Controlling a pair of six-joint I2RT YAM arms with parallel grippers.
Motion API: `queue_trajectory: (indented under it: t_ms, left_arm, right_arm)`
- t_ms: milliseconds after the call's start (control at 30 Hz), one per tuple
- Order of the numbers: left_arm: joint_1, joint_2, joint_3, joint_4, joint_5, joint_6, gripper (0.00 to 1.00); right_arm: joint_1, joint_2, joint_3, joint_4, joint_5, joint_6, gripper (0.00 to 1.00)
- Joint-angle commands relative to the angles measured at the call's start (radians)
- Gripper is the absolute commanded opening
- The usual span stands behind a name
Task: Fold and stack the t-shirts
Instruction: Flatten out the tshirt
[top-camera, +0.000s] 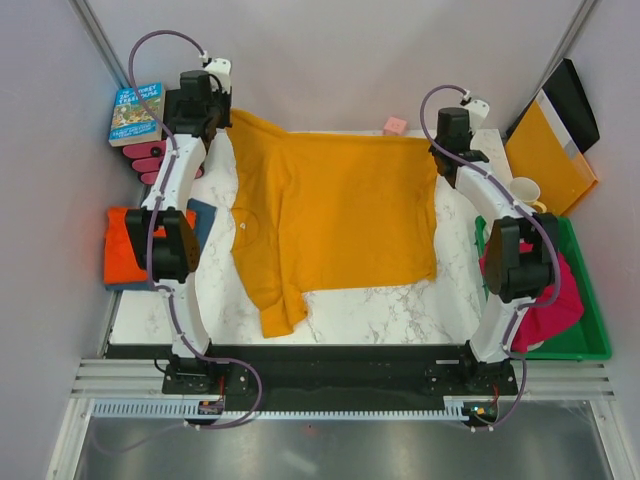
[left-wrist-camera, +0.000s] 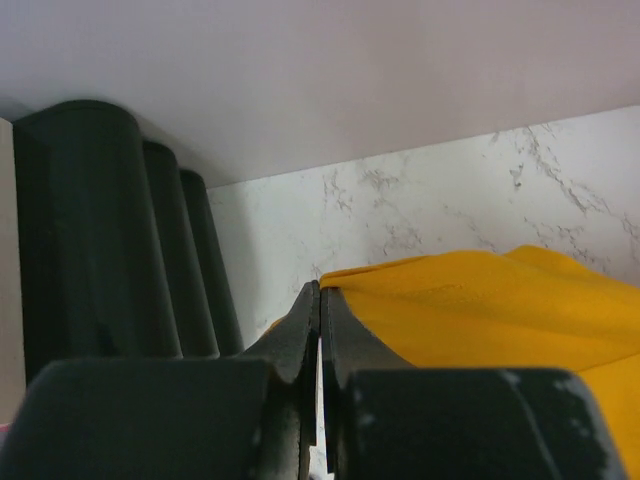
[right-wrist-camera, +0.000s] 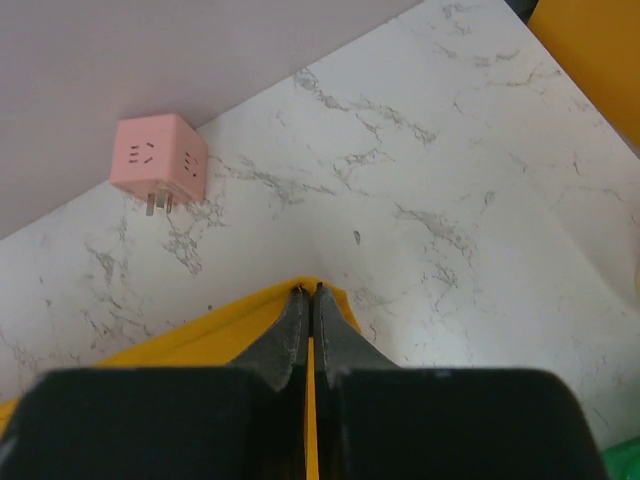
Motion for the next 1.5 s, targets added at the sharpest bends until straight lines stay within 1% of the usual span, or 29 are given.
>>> queue_trajectory:
  t_ms: [0, 133, 367, 500, 667, 833, 967, 1033, 1100, 1200, 1333, 1467]
  left_arm:
    - [-0.009, 0.054, 0.075, -0.019, -0.055, 0.039, 0.02]
    - [-0.029, 0.089, 0.084, -0.021, -0.055, 0.047, 0.02]
    - [-0.070, 0.153, 0.121, -0.024, -0.081, 0.067, 0.02]
    - [-0.075, 0.149, 0.124, -0.025, -0.081, 0.046, 0.02]
    - [-0.079, 0.144, 0.110, -0.022, -0.088, 0.066, 0.02]
    - [-0.083, 0.146, 0.096, -0.019, -0.104, 0.073, 0.02]
    - [-0.081, 0.097, 0.039, 0.004, -0.111, 0.050, 0.02]
    - [-0.081, 0.068, -0.011, 0.007, -0.095, 0.035, 0.02]
    - [-0.081, 0.011, -0.080, 0.024, -0.094, 0.021, 0.02]
    - [-0.078, -0.061, -0.183, 0.088, -0.088, 0.007, 0.02]
    - [-0.063, -0.089, -0.156, 0.072, -0.109, -0.019, 0.02]
    - [-0.041, -0.188, -0.128, 0.036, -0.094, -0.059, 0.02]
  right_arm:
    - [-0.013, 0.044, 0.060, 0.004, 0.055, -0.005, 0.00]
    - [-0.034, 0.067, 0.045, 0.004, 0.079, -0.002, 0.00]
    - [-0.072, 0.129, 0.057, 0.000, 0.052, 0.014, 0.00]
    - [-0.072, 0.135, 0.070, 0.009, 0.032, 0.011, 0.00]
    - [-0.077, 0.153, 0.067, 0.015, 0.036, 0.005, 0.00]
    - [-0.086, 0.196, 0.091, 0.008, 0.007, 0.008, 0.00]
    - [-0.085, 0.164, 0.070, 0.008, -0.005, 0.019, 0.00]
    - [-0.085, 0.121, 0.025, 0.012, -0.005, 0.028, 0.00]
    - [-0.083, 0.086, -0.039, 0.035, -0.004, 0.037, 0.00]
    - [-0.085, 0.038, -0.090, 0.064, -0.010, 0.034, 0.00]
    - [-0.083, 0.014, -0.044, 0.043, -0.026, 0.034, 0.00]
    - [-0.071, -0.101, -0.033, 0.050, -0.025, 0.030, 0.00]
